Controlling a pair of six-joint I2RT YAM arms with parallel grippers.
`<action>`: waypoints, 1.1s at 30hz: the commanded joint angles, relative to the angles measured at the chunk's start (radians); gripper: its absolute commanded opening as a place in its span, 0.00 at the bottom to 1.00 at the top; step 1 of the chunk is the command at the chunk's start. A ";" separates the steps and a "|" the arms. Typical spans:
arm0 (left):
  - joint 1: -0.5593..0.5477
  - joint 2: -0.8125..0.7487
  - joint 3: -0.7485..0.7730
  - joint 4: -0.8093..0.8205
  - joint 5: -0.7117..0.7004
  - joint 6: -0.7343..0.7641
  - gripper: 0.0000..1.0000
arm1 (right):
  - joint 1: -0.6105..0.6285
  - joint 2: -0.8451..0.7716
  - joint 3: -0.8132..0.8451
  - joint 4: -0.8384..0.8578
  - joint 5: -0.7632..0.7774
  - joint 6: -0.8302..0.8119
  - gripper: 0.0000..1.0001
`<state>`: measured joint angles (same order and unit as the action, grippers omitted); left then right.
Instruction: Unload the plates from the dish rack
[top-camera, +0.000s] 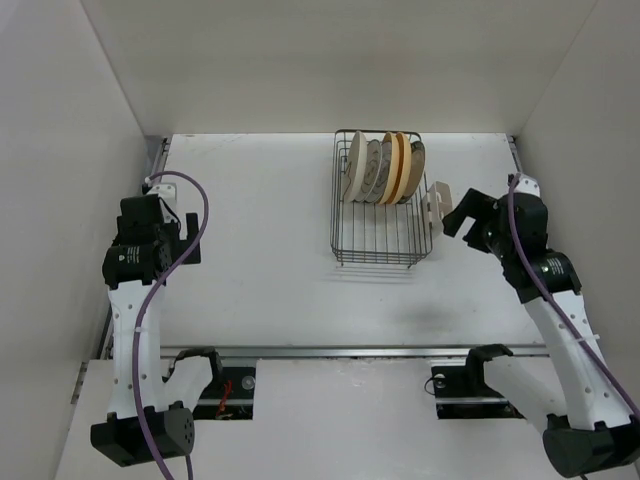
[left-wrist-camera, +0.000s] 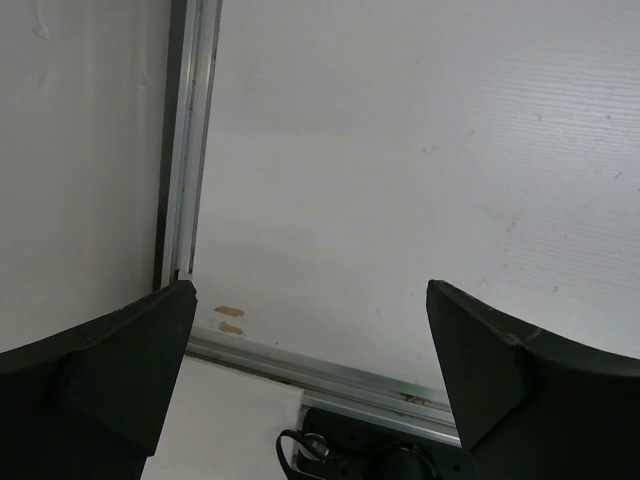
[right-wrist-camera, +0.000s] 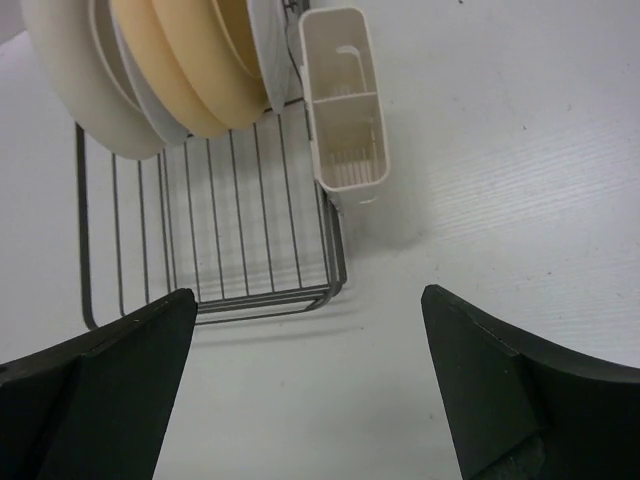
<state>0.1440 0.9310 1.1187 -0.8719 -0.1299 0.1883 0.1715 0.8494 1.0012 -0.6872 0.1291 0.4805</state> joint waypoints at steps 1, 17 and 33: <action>-0.001 -0.011 0.007 0.010 0.035 -0.036 1.00 | 0.005 0.010 0.104 0.083 -0.072 -0.028 1.00; -0.001 0.064 0.027 0.051 -0.029 0.030 1.00 | 0.005 0.638 0.680 0.221 -0.131 -0.097 0.81; -0.001 0.262 0.167 0.060 -0.074 0.050 1.00 | 0.005 1.089 0.850 0.153 0.092 -0.109 0.49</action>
<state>0.1440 1.1782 1.2396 -0.8257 -0.1783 0.2272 0.1715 1.9102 1.7954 -0.5415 0.2127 0.3943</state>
